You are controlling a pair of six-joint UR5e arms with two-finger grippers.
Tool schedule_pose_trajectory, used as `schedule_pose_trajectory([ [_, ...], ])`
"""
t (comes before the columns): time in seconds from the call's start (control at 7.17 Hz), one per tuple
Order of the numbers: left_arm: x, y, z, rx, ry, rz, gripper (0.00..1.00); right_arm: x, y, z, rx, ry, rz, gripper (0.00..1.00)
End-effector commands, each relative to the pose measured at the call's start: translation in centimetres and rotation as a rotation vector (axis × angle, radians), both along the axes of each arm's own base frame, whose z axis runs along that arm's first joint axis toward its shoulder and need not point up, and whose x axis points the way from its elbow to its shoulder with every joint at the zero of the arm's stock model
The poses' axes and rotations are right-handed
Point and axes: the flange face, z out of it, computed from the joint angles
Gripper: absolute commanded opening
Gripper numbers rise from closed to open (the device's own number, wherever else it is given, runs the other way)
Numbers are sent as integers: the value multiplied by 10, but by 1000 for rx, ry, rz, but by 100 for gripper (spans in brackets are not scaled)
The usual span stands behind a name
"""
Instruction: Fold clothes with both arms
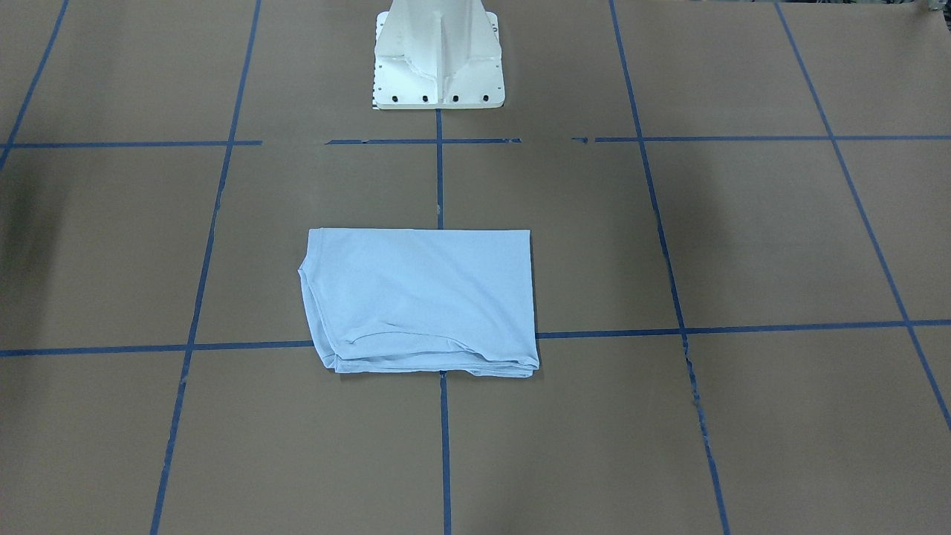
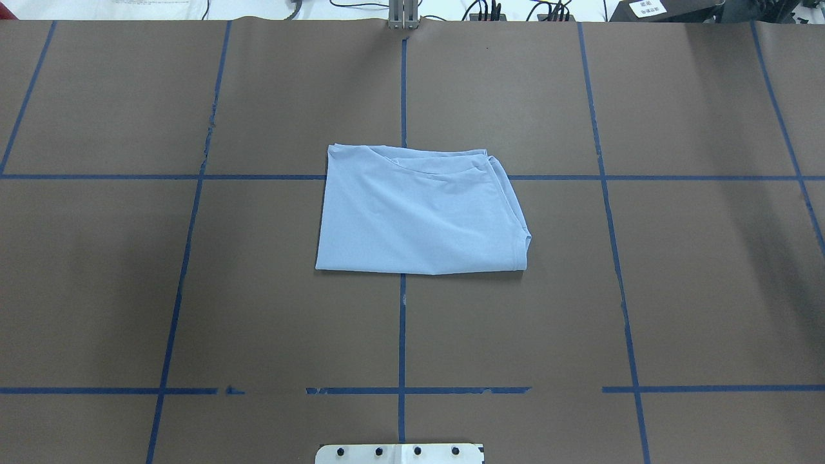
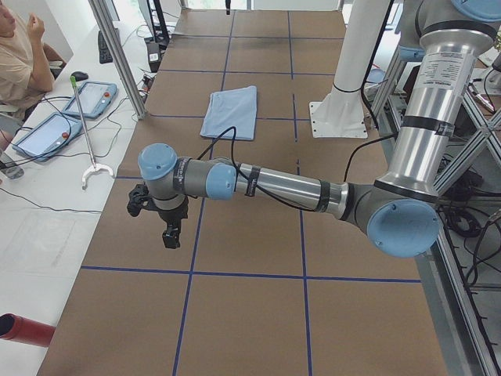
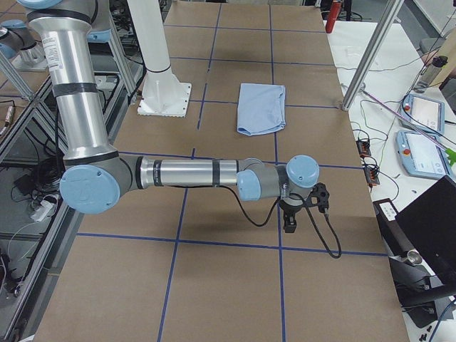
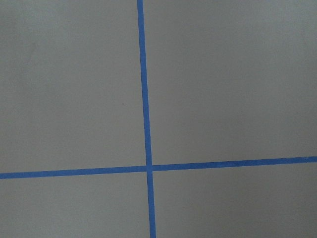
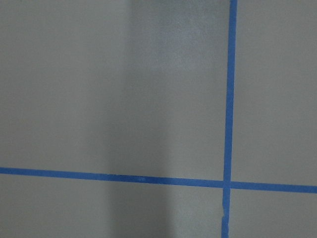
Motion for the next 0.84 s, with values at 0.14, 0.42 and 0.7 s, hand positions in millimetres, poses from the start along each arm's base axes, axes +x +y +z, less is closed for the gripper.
schedule_pose_trajectory([
  [0.14,1,0,-1,2,1,2,100,-2,-2,-2,-60,-17,-2,100],
  [0.42,1,0,1,-3,1,2,100,-4,-2,0,-61,-13,-5,100],
  [0.7,-2,1,10,-18,0,-1,100,-4,-2,1,-63,-13,-5,100],
])
